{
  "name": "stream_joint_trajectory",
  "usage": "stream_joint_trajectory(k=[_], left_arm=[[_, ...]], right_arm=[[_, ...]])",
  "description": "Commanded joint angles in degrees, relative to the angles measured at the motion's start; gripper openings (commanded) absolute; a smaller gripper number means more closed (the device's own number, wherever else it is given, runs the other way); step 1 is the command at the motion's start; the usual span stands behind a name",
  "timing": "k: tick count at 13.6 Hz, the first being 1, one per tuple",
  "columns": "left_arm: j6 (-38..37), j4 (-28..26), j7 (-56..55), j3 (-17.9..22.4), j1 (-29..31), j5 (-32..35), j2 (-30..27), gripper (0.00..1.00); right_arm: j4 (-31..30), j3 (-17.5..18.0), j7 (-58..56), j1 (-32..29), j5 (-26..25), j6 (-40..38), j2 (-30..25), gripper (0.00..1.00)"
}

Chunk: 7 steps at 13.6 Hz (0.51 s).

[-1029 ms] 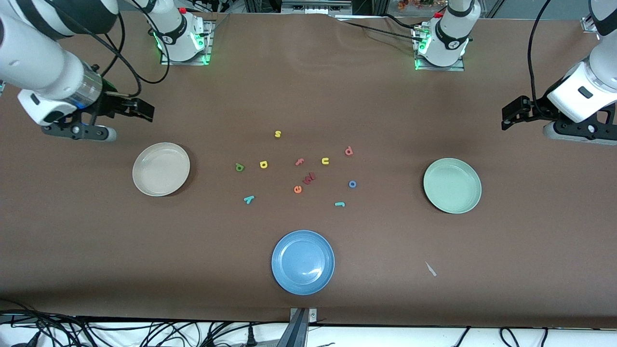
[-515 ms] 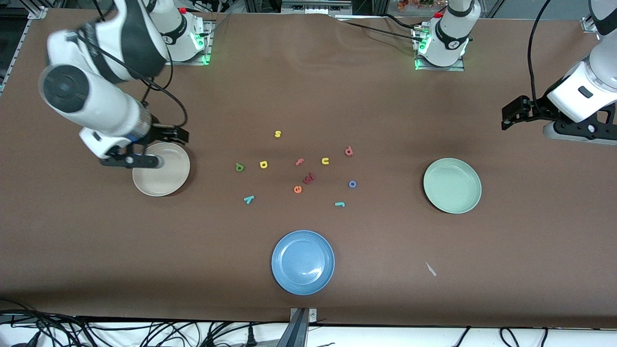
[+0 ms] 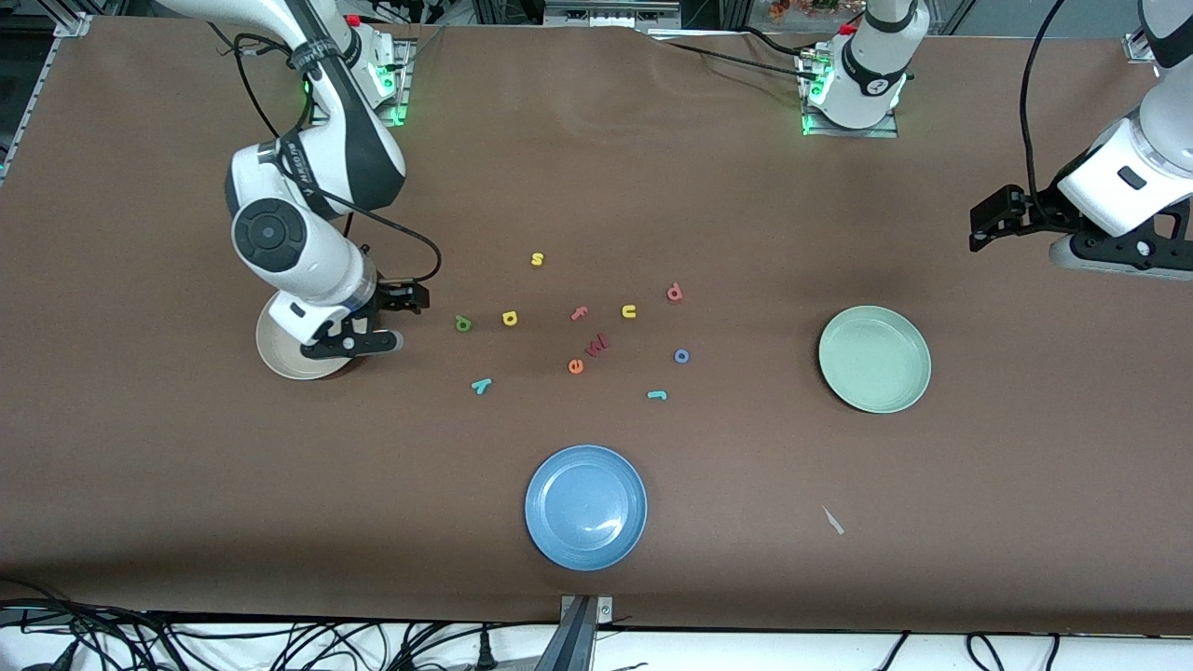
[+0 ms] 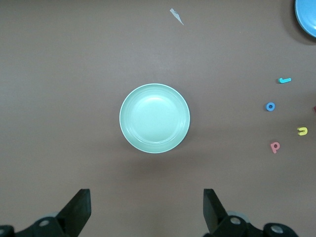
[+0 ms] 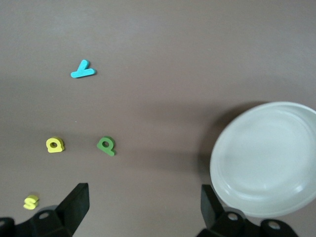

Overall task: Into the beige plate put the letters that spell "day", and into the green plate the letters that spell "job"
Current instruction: 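Reach the right gripper toward the green letter p, then grasp the green p with the right gripper while the left gripper reaches the blue o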

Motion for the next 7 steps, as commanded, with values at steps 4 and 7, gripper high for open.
stream_joint_trajectory(k=[4, 7], left_arm=[[-2.3, 1.4, 0.1, -1.4, -0.6, -0.8, 3.9, 1.00], [-2.5, 1.4, 0.1, -3.4, -1.3, -0.7, 7.6, 1.00]], right_arm=[[-10.9, 0.5, -14.0, -0.3, 0.1, 15.1, -1.0, 1.00], [-11.7, 2.2, -19.5, -0.3, 0.4, 19.0, 1.1, 1.00]])
